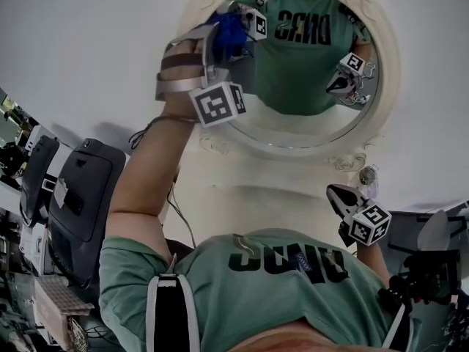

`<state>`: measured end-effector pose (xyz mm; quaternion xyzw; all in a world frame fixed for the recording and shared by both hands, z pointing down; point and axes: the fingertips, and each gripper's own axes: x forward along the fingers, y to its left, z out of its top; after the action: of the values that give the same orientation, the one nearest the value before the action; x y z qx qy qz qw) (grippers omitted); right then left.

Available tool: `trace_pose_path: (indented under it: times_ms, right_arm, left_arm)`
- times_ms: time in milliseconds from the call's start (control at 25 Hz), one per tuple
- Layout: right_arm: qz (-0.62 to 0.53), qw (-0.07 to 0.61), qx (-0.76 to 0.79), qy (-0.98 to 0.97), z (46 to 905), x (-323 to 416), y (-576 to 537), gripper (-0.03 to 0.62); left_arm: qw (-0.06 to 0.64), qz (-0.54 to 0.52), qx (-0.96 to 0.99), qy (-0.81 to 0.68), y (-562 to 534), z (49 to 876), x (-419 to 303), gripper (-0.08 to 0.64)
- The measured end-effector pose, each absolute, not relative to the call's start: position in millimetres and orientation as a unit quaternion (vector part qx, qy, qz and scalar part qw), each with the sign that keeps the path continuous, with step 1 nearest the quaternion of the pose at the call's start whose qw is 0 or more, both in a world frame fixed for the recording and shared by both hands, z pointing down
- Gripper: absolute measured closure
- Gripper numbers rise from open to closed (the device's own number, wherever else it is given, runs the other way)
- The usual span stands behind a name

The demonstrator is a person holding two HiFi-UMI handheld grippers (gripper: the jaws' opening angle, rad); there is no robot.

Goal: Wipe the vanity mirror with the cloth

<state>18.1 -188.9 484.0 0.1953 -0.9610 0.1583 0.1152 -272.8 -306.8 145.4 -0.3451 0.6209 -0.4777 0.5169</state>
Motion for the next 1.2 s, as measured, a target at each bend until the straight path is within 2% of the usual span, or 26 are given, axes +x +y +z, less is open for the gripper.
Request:
trace_pose_path:
  times_ms: [200, 520, 840, 1120, 1200]
  right_arm:
    - [0.156, 0.126, 0.188, -0.961, 484, 5, -187, 0.584]
    - [0.154, 0.158, 0.173, -0.960, 489, -10, -184, 0.584]
    - [0.149, 0.171, 0.170, -0.959, 490, -16, -183, 0.584]
    - [0.146, 0.157, 0.184, -0.959, 486, -3, -184, 0.584]
    - [0.144, 0.148, 0.191, -0.960, 483, 2, -183, 0.584]
  left_arm:
    - [0.503, -0.502, -0.350, 0.610, -300, 197, -304, 0.486]
    - [0.432, -0.566, -0.399, 0.577, -287, 365, -334, 0.485]
    - [0.346, -0.581, -0.519, 0.522, -294, 500, -290, 0.482]
    - [0.200, -0.589, -0.622, 0.476, -297, 561, -255, 0.482]
    - [0.182, -0.585, -0.641, 0.462, -295, 559, -246, 0.479]
